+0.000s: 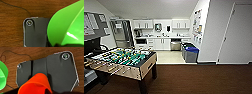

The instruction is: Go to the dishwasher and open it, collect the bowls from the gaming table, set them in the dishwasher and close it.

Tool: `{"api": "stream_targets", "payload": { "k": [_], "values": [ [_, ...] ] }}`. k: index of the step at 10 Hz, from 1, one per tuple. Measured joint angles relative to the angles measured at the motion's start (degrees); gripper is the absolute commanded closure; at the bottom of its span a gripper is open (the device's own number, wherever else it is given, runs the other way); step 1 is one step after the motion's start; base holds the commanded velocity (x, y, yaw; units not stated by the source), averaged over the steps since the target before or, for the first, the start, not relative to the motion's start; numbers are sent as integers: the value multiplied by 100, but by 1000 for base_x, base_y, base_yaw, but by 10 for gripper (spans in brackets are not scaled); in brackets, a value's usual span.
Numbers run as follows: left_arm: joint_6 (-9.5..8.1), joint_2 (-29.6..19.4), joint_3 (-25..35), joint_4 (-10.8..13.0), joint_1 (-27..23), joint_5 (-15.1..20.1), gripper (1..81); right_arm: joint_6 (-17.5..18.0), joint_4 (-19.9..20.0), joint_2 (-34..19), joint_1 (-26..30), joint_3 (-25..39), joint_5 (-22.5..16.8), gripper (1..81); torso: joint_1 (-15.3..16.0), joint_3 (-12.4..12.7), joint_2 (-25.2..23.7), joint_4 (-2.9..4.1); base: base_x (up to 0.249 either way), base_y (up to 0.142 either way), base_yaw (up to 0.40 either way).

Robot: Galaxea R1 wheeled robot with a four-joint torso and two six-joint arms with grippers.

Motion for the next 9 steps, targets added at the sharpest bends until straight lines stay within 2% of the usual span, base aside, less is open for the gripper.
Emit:
{"api": "stream_targets", "payload": {
  "k": [9],
  "values": [
    [0, 0, -4, 0, 2, 2, 811, 0, -2, 0, -13, 0, 0, 811, 0, 0, -2, 0, 162, 0, 0]
  ]
}}
